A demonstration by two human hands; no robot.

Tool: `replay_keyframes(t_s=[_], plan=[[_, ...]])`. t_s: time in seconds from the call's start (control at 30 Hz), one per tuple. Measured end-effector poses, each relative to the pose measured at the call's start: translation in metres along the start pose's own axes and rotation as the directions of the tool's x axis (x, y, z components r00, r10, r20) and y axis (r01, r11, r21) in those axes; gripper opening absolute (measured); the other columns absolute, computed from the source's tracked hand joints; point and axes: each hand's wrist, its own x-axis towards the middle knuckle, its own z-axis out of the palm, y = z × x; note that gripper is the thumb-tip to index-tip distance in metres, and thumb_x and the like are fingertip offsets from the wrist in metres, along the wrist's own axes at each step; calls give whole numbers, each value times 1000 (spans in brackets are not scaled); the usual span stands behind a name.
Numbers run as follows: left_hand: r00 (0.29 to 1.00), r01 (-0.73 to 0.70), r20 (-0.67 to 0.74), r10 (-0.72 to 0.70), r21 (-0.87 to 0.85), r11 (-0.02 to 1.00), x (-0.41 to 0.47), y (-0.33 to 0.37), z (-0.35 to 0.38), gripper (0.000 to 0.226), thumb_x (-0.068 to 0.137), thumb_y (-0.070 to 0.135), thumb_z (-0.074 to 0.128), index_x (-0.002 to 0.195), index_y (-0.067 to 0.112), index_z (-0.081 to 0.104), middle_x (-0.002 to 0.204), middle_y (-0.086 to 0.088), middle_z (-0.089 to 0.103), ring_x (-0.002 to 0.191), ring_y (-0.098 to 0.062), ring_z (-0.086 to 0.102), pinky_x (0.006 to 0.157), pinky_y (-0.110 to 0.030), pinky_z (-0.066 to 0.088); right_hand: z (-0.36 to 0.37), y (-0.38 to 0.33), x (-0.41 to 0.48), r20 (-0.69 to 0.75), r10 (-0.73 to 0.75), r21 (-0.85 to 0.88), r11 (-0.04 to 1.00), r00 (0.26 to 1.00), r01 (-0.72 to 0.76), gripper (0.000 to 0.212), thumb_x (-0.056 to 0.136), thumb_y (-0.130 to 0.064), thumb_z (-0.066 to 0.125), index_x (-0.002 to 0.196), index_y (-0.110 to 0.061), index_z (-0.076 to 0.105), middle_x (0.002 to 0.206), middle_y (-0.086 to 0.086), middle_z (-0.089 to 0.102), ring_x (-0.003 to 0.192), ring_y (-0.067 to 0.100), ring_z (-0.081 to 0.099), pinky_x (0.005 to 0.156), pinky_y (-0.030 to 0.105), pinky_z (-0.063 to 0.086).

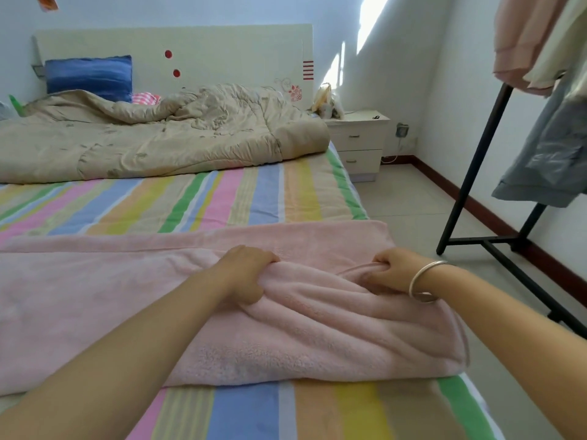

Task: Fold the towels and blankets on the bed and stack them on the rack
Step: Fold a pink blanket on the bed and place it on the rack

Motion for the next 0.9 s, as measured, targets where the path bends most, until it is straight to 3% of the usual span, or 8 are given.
replay_keyframes(t_s=[0.17, 0.3, 0.37, 0.47, 0.63, 0.7, 0.8, 0.9], plan=[[986, 61, 141, -90, 202, 977, 11, -16, -8, 46, 88, 21, 43, 133, 25, 44, 133, 3, 52, 130, -17, 45, 120, -47, -3, -19, 10, 9, -54, 90, 255, 964, 994, -73, 23, 92, -24, 56, 105, -9, 67, 104, 8, 64, 87, 18, 53, 75, 27, 44], [986, 63, 128, -109, 321, 945, 18, -26, -17, 29, 81, 29, 54, 109, 25, 45, 118, 0, 57, 116, -20, 53, 119, -42, 14, -41, 26, 19, -341, 148, 429, 903, 928, 14, 10, 92, -20, 56, 89, -22, 66, 92, 1, 66, 80, 15, 57, 62, 23, 43], [994, 81, 49, -100, 303, 950, 22, -32, -24, 24, 83, 34, 57, 100, 24, 44, 113, -2, 61, 105, -23, 57, 102, -35, 35, -46, 31, 28, -407, 153, 442, 896, 901, 47, 12, 90, -20, 57, 84, -26, 65, 84, -4, 65, 81, 16, 59, 59, 22, 42], [985, 174, -21, -174, 206, 963, 24, -54, -29, 37, 87, 51, 59, 106, 21, 44, 114, -5, 60, 101, -26, 57, 76, -34, 40, -47, 34, 45, -456, 172, 435, 899, 873, 51, 8, 90, -23, 60, 90, -23, 68, 84, -5, 65, 83, 17, 60, 60, 23, 41], [947, 278, -152, -282, -42, 960, 23, -74, -7, 31, 95, 48, 53, 112, 23, 47, 115, -4, 59, 100, -26, 56, 80, -36, 43, -25, 44, 65, -340, 302, 471, 874, 891, -117, 19, 86, -29, 68, 102, -18, 66, 96, 1, 64, 92, 22, 59, 85, 32, 48], [918, 246, -327, -223, 31, 969, 24, -68, 11, 21, 94, 33, 60, 109, 20, 54, 105, -3, 62, 94, -27, 58, 80, -38, 44, -8, 51, 66, -272, 378, 492, 845, 885, -210, 19, 83, -35, 70, 93, -21, 65, 98, 2, 67, 92, 23, 61, 88, 34, 49], [869, 232, -488, -80, 260, 937, 30, -64, 36, 31, 62, -1, 78, 84, 15, 62, 70, -5, 58, 63, -28, 54, 61, -36, 43, 6, 58, 55, -167, 427, 480, 823, 889, -305, 34, 82, -57, 64, 86, -24, 61, 95, 4, 67, 90, 26, 63, 86, 38, 52], [825, 290, -558, -86, 288, 913, 34, -57, 49, 34, 60, -7, 70, 88, 11, 65, 74, -10, 57, 66, -30, 54, 64, -38, 41, 11, 66, 37, 3, 438, 532, 760, 899, -372, 40, 89, -55, 56, 99, -16, 62, 103, 8, 63, 94, 28, 62, 84, 37, 52]])
